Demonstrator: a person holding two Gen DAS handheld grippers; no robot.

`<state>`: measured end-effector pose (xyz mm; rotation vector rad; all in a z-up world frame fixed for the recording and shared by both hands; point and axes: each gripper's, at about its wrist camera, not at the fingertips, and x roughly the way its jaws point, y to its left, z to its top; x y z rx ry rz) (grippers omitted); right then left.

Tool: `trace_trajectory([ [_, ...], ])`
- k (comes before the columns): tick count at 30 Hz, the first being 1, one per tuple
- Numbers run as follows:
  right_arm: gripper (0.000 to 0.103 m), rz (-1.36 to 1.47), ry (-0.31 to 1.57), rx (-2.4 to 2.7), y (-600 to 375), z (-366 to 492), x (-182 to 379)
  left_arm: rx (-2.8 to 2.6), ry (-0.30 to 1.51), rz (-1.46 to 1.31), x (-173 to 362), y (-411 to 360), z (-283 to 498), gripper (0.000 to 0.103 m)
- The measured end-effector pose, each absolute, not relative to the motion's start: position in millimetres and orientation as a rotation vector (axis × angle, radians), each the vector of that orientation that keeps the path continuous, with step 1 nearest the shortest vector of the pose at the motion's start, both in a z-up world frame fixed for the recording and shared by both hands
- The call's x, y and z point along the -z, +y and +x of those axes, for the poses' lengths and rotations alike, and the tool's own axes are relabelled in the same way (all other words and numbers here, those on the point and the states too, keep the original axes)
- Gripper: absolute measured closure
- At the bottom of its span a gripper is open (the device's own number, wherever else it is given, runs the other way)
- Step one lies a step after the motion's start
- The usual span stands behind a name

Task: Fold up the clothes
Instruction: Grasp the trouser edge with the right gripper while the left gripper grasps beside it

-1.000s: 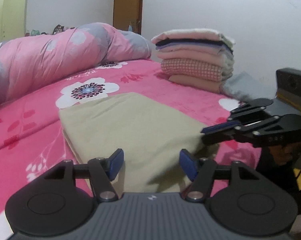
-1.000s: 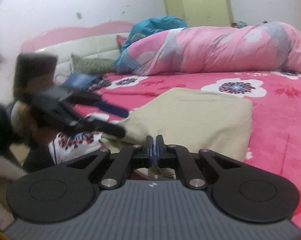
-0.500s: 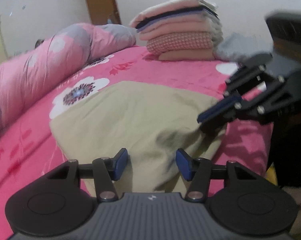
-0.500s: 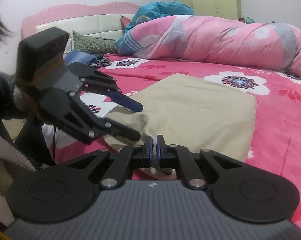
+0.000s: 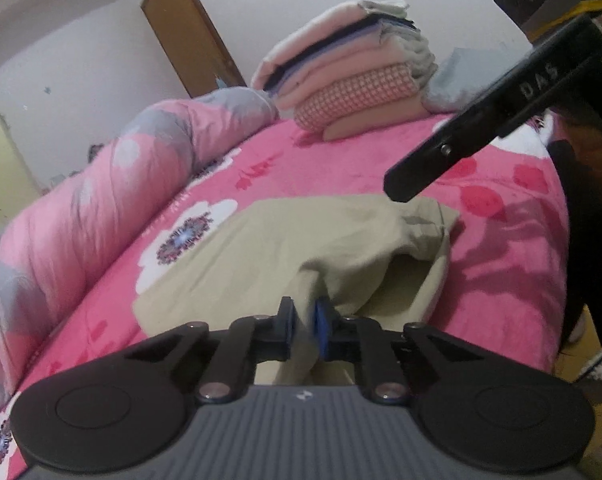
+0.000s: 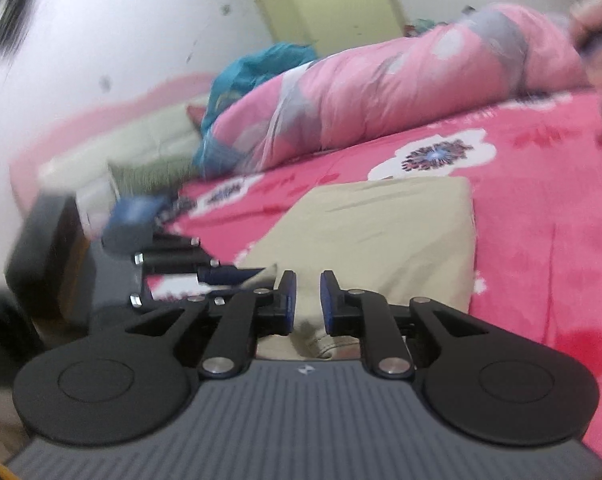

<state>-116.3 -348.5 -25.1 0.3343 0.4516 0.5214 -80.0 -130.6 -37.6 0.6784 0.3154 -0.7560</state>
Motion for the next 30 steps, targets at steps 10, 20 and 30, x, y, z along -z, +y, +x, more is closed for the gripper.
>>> trace_trajectory([
  [10,0.094,0.363,0.598,-0.367,-296,-77,48,0.746,0.263,0.613,34,-127,-84,0.097],
  [20,0.09,0.56,0.626,-0.387,-302,-95,53,0.766,0.258,0.57,39,-114,-82,0.098],
  [30,0.103,0.718,0.591,-0.217,-313,-75,61,0.76,0.253,0.566,39,-108,-83,0.1],
])
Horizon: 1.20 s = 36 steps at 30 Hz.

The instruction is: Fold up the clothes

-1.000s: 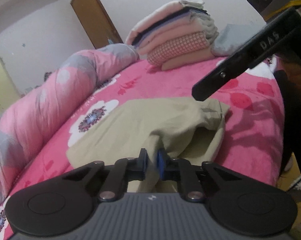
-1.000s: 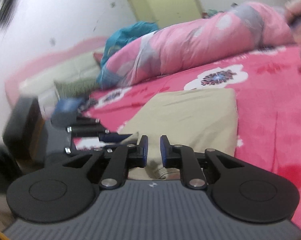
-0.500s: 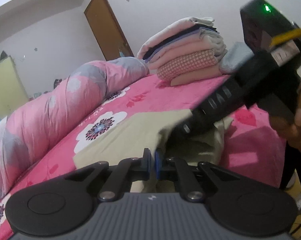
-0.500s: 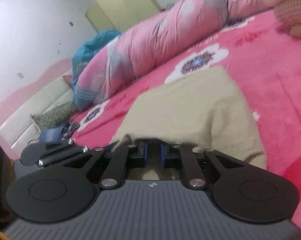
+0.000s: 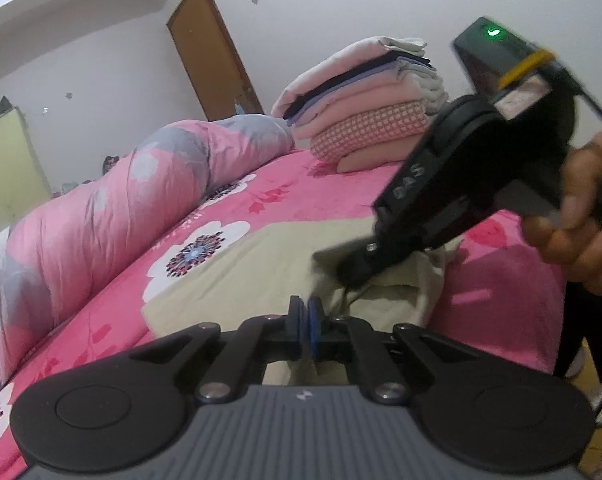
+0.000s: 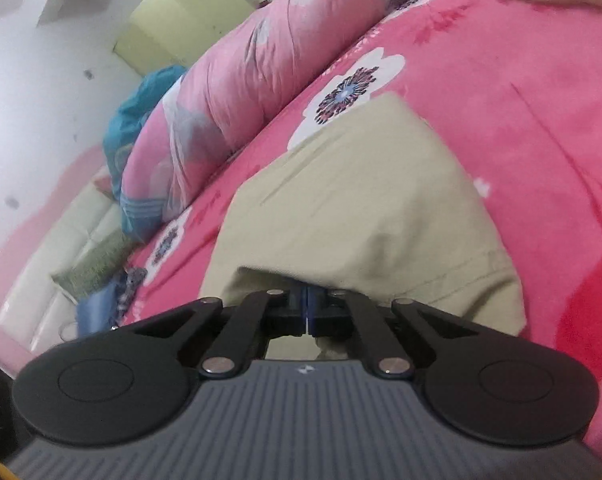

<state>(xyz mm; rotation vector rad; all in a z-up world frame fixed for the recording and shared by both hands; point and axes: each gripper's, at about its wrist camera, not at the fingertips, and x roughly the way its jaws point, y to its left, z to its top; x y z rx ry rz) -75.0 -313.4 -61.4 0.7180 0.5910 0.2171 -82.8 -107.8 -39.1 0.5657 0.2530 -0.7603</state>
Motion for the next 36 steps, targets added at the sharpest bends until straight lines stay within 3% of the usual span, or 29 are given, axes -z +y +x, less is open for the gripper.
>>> trace_trajectory([
  [1,0.098,0.673,0.588,-0.23,-308,-80,56,0.758,0.254,0.556,39,-106,-82,0.1],
  [7,0.099,0.526,0.582,-0.258,-281,-80,49,0.766,0.264,0.56,37,-103,-84,0.1],
  [10,0.1,0.543,0.567,-0.217,-285,-74,51,0.758,0.284,0.564,36,-106,-83,0.086],
  [14,0.099,0.473,0.568,-0.223,-279,-78,51,0.774,0.295,0.536,34,-112,-75,0.05],
  [15,0.099,0.468,0.569,-0.23,-278,-80,52,0.781,0.302,0.542,35,-115,-73,0.05],
  [17,0.099,0.469,0.57,-0.234,-278,-78,55,0.774,0.325,0.579,41,-122,-67,0.055],
  [18,0.099,0.469,0.571,-0.236,-278,-77,56,0.762,0.335,0.594,45,-125,-64,0.063],
  [19,0.1,0.469,0.571,-0.237,-279,-78,56,0.742,0.348,0.594,47,-126,-60,0.082],
  [22,0.102,0.478,0.572,-0.237,-283,-81,58,0.751,0.351,0.535,46,-122,-57,0.094],
  [28,0.102,0.554,0.502,-0.25,-298,-80,54,0.777,0.241,0.597,46,-115,-80,0.098],
  [33,0.103,0.497,0.53,-0.19,-294,-72,63,0.78,0.256,0.64,58,-116,-80,0.098],
  [36,0.099,0.404,0.539,-0.261,-296,-85,50,0.78,0.253,0.621,60,-113,-80,0.098],
])
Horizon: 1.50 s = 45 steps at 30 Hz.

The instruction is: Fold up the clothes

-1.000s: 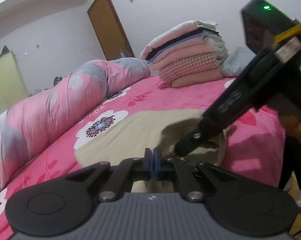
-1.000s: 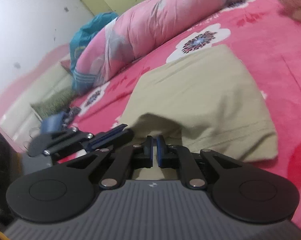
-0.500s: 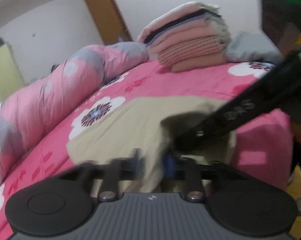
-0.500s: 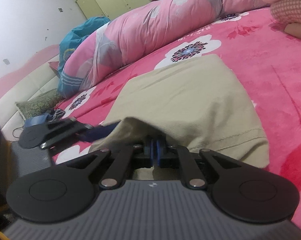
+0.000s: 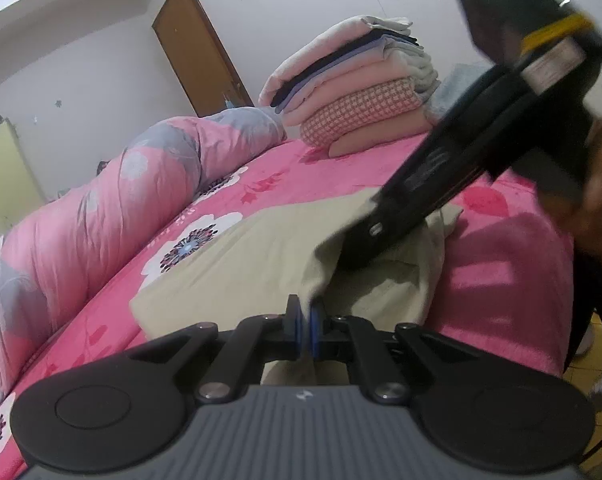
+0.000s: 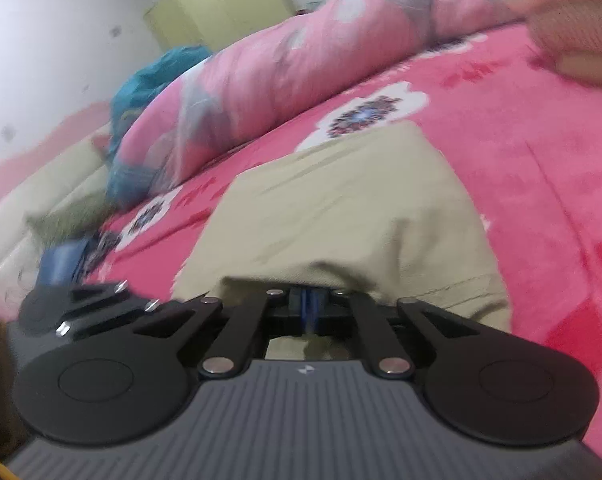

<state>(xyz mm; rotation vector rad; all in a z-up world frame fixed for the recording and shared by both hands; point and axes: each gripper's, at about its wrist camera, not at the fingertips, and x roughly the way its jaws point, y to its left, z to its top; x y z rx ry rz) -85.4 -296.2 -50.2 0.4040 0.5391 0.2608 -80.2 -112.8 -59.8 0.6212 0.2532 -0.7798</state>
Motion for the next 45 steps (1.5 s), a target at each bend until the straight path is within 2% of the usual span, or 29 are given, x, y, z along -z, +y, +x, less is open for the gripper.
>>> trace_trajectory([
  [5,0.083,0.072,0.491,-0.479,-293,-126,18,0.786,0.241,0.615,61,-109,-80,0.098],
  [7,0.071,-0.04,0.426,-0.506,-294,-133,5,0.782,0.236,0.616,60,-109,-80,0.098],
  [12,0.071,-0.228,0.436,-0.504,-294,-98,-3,0.765,0.229,0.636,59,-110,-83,0.098],
  [16,0.073,-0.577,0.515,-0.496,-265,-69,20,0.755,0.229,0.653,59,-113,-84,0.098],
  [18,0.073,-0.615,0.543,-0.494,-264,-65,27,0.753,0.229,0.66,60,-115,-85,0.098],
  [25,0.073,-0.778,0.416,-0.338,-245,-101,36,0.744,0.201,0.669,57,-115,-86,0.097],
  [36,0.071,-0.441,0.551,-0.391,-274,-73,30,0.707,0.112,0.635,51,-113,-92,0.098],
  [45,0.069,-0.379,0.55,-0.418,-277,-81,26,0.721,0.082,0.573,48,-106,-88,0.098],
])
